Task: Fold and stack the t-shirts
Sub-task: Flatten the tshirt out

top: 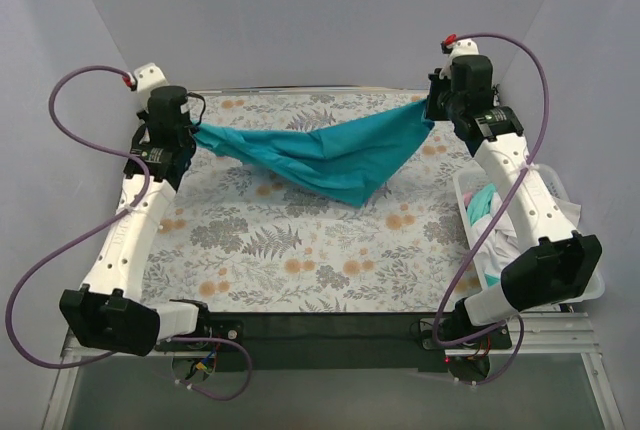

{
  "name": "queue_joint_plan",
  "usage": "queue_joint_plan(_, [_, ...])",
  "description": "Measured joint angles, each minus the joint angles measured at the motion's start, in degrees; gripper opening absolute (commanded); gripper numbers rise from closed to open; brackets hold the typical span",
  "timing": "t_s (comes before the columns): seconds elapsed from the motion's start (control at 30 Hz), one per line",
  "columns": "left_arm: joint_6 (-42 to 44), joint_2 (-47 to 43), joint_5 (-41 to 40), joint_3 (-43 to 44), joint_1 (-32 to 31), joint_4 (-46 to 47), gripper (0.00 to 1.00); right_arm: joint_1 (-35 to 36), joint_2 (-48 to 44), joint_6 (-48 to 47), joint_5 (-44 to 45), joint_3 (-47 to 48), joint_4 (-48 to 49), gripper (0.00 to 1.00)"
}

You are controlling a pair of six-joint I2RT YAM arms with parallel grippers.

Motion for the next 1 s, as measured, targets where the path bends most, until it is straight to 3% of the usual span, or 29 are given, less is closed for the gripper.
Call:
queue_joint_plan(0.13, [0.28,-0.09,1.53,7.13,0.90,1.11,0.00,-1.16,0.02,-1.31,-1.05,4.66,-0.07,0.01])
queue_joint_plan(0.27, [-0.79,-2.82,7.26,8.00,0.90,0.44,0.00,-1.70,1.05,-2.89,-2.32,8.76,-0.48,0.01])
queue_joint_plan(0.5, [-2.10,-10.45,21.14,4.98,0.85,-8.00,0.00,-1.73,4.52,-5.73,-4.28,13.42,-3.89,0.01])
queue_joint_plan(0.7, [-1.88,-16.70,24.33,0.04,0.85,-8.81,0.00,-1.75,5.20,-7.89,-4.04,15.69,-5.55,0.01])
queue_joint_plan(0.83, [-2.10,-14.60,25.29,-8.66,0.85,-5.49,0.00,-2.05,10.49,-9.29,-3.06,19.58,-5.03,0.01])
queue_joint_plan(0.93, [-3.17,-8.04,26.34,-14.27,0.85,-2.99,0.00,-2.49,17.79,-10.21,-1.36,22.58,-4.44,0.27])
queue_joint_plan(0.97, [-3.58,-5.90,26.84,-15.67,0.85,-2.45,0.00,-2.56,20.24,-10.43,-1.09,23.08,-4.37,0.41])
queue_joint_plan(1.0, [-4.00,-4.13,27.43,-16.85,0.85,-2.05,0.00,-2.62,22.36,-10.16,-1.05,23.15,-4.37,0.46])
